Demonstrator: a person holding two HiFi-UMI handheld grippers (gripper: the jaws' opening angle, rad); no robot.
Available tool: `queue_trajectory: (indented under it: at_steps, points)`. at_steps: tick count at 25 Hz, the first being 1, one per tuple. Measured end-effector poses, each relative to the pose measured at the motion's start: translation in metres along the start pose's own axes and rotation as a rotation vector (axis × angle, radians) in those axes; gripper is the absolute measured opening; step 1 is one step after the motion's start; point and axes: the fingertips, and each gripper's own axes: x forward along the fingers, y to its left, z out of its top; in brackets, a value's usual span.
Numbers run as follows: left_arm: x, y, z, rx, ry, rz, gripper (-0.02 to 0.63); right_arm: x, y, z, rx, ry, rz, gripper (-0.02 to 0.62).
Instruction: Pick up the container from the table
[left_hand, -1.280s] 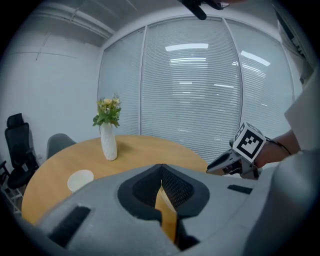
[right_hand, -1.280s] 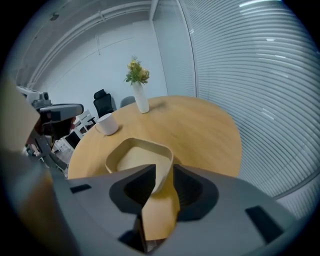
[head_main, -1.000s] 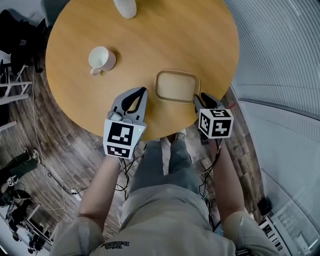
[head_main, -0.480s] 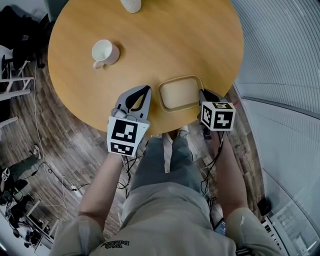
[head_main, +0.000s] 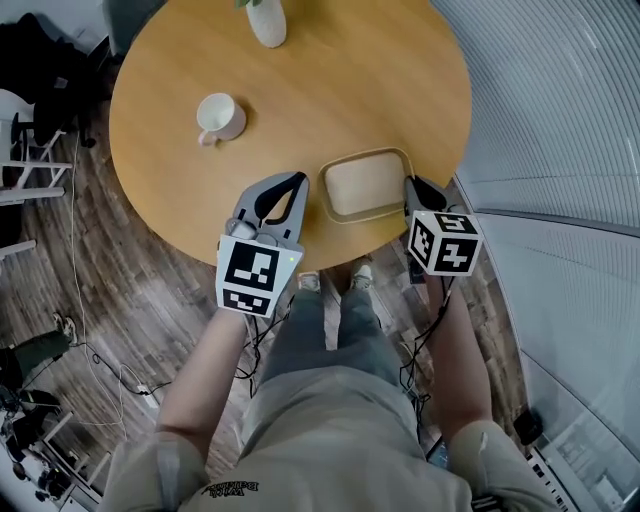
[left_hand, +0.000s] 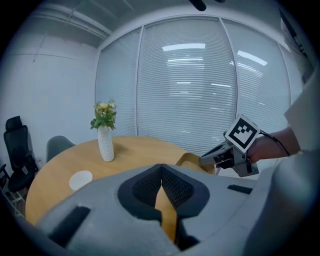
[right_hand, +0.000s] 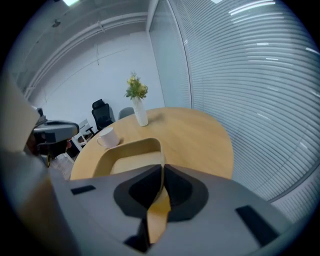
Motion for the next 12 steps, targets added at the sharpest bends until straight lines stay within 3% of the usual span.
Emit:
queue_trajectory:
  at_steps: [12]
  points:
    - [-0.074, 0.001, 0.131, 0.091, -0.252, 0.064, 0.02, -0.135, 0.022, 0.146, -0.109, -0.384, -0.037, 0.035]
